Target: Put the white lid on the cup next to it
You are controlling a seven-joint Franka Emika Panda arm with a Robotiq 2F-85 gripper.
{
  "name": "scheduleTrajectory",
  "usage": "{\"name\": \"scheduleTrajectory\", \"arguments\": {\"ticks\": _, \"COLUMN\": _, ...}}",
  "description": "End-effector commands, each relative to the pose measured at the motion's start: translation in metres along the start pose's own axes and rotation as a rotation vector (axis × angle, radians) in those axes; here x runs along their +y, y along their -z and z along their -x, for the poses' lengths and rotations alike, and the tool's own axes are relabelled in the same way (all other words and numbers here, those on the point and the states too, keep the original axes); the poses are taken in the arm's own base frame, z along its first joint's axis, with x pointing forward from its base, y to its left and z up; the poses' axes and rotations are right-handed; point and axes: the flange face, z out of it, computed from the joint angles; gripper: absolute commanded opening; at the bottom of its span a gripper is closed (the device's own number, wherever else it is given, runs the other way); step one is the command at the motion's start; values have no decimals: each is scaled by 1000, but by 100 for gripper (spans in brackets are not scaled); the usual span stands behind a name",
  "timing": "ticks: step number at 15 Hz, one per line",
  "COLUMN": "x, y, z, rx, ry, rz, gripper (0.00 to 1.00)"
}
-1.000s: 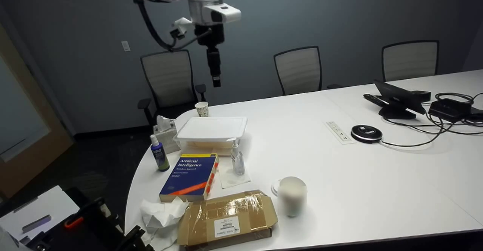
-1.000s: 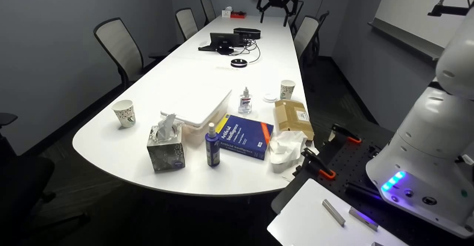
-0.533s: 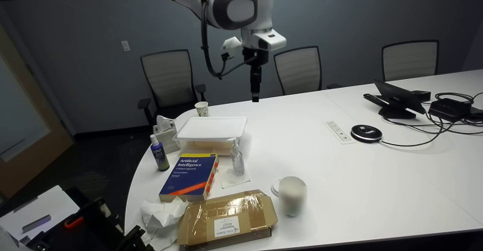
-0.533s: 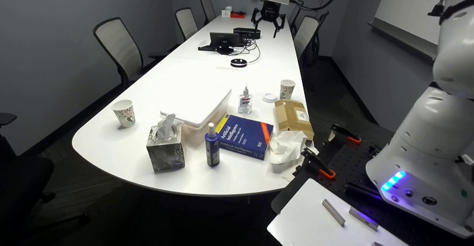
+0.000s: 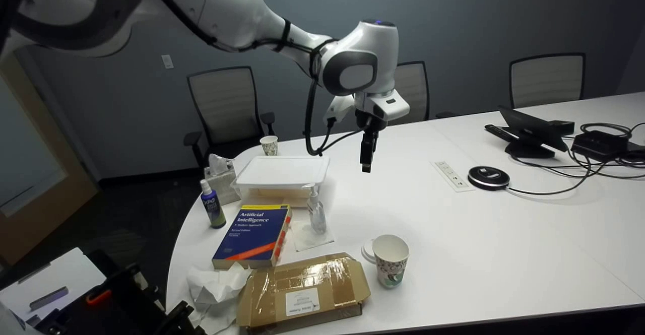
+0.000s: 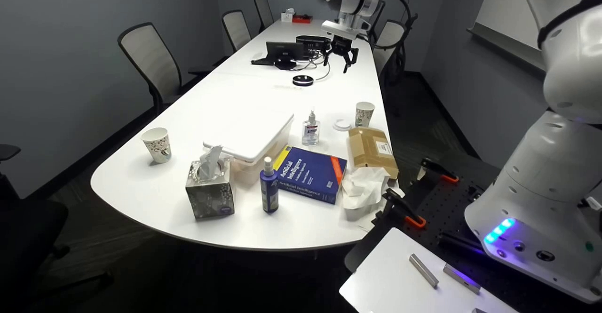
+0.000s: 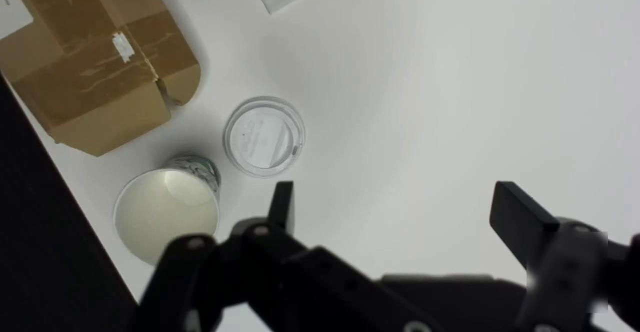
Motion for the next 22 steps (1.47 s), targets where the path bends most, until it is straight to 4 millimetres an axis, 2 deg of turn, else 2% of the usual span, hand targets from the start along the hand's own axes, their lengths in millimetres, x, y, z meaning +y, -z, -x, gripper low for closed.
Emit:
{"name": "scheduleTrajectory", "arguments": {"ticks": 1, "x": 4, "y": -33, "z": -2, "rx": -7, "ry": -96, "rz": -21, "gripper": 100}}
{"name": "scheduleTrajectory", "arguments": {"ticks": 2, "x": 6, "y": -40, "z": 0, "rx": -20, "ry": -123, "rz": -30, "gripper": 100}}
{"name": "scheduleTrajectory", "arguments": {"ticks": 3, "x": 6, "y": -34, "z": -4, "rx": -6, "ry": -65, "rz": -2, "gripper": 100}}
{"name": "scheduleTrajectory", "arguments": {"ticks": 5, "x": 8, "y": -47, "z": -3, "rx": -14, "ry": -86, "rz": -3, "gripper": 100}}
{"name": "scheduleTrajectory", "arguments": {"ticks": 11, "x": 8, "y": -47, "z": -3, "rx": -13, "ry": -96, "rz": -4, "gripper": 100}}
{"name": "scheduleTrajectory", "arguments": {"ticks": 17, "x": -1, "y": -88, "z": -2, "rx": 3, "ry": -155, "rz": 41, "gripper": 100}}
{"name": "scheduleTrajectory", "arguments": {"ticks": 22, "x": -12, "y": -116, "z": -10, "rx": 43, "ry": -245, "rz": 70, "gripper": 100}}
